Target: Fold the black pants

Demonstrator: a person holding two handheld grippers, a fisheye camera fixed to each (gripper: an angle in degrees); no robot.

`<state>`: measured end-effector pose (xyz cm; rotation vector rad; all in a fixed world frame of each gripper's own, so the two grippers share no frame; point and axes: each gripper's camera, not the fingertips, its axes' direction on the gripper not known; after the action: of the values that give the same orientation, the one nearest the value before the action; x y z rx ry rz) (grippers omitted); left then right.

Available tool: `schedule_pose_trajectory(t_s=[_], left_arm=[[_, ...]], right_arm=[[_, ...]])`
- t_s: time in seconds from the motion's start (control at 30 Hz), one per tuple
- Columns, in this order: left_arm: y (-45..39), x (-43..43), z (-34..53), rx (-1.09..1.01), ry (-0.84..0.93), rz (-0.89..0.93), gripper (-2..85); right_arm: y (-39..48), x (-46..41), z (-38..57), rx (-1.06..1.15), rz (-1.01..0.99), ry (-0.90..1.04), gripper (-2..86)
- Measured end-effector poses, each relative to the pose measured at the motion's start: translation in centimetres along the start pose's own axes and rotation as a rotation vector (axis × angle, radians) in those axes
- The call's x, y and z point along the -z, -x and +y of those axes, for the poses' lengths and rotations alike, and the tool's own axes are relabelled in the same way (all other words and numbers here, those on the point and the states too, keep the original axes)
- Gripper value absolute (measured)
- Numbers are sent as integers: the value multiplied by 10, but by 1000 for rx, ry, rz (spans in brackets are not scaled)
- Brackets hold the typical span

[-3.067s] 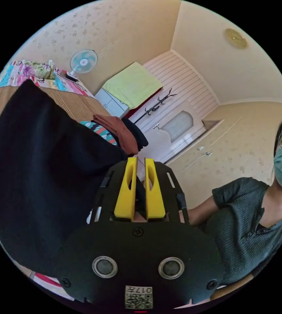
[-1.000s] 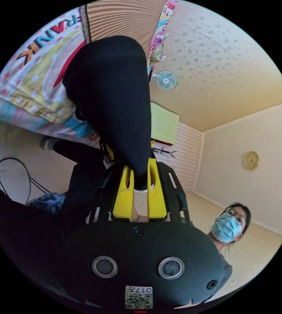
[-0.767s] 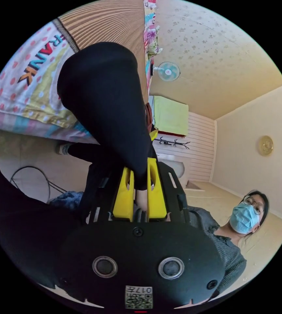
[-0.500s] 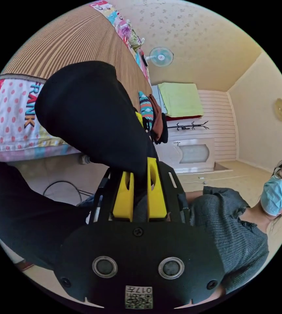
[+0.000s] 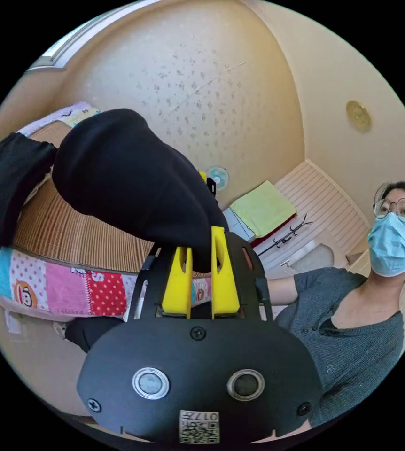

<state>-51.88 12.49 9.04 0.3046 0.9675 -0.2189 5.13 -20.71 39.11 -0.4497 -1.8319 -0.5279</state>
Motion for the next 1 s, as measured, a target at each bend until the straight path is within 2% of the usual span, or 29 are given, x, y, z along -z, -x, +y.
schedule_pose_trajectory(t_s=[0.1, 0.17, 0.2, 0.27, 0.3, 0.37, 0.43, 0.5, 0.6, 0.67, 0.7, 0.77, 0.8, 0.87, 0.9, 0.97, 1.0], left_arm=[[49, 50, -45, 102, -108, -89, 65], [119, 71, -58, 246, -151, -194, 66], [142, 73, -56, 309, -153, -226, 69], [226, 75, -33, 573, -85, -407, 78], [242, 73, -24, 626, -43, -438, 80], [262, 60, 13, 637, 29, -379, 91], [242, 46, 44, 571, 36, -358, 98], [210, 24, 74, 488, 88, -394, 99], [152, -14, 116, 383, 183, -446, 98], [103, -37, 126, 267, 262, -418, 93], [92, -41, 125, 237, 272, -423, 91], [52, -55, 110, 120, 292, -469, 67], [44, -59, 103, 79, 298, -467, 54], [13, -83, 72, -75, 346, -426, 10], [6, -90, 63, -100, 363, -415, 3], [-24, -117, 33, -184, 412, -382, -6], [-33, -123, 28, -206, 413, -377, -7]], right_arm=[[-49, -67, -90, -153, 72, 48, 146], [-83, -94, -101, -270, 298, 45, 171], [-90, -99, -97, -289, 342, 57, 170], [-106, -116, -55, -299, 350, 141, 160], [-108, -118, -39, -292, 333, 167, 156], [-109, -104, 41, -320, 326, 242, 128], [-102, -74, 112, -390, 378, 235, 104], [-87, -32, 188, -485, 421, 165, 87], [-34, 45, 311, -650, 464, -57, 60], [29, 94, 399, -749, 549, -289, 35], [47, 104, 419, -772, 583, -364, 31], [120, 127, 484, -819, 731, -676, 22], [138, 128, 495, -823, 780, -743, 22], [202, 124, 510, -808, 1038, -918, 27], [216, 121, 507, -798, 1110, -937, 29], [262, 102, 482, -792, 1437, -997, 70], [271, 95, 472, -779, 1521, -1003, 89]])
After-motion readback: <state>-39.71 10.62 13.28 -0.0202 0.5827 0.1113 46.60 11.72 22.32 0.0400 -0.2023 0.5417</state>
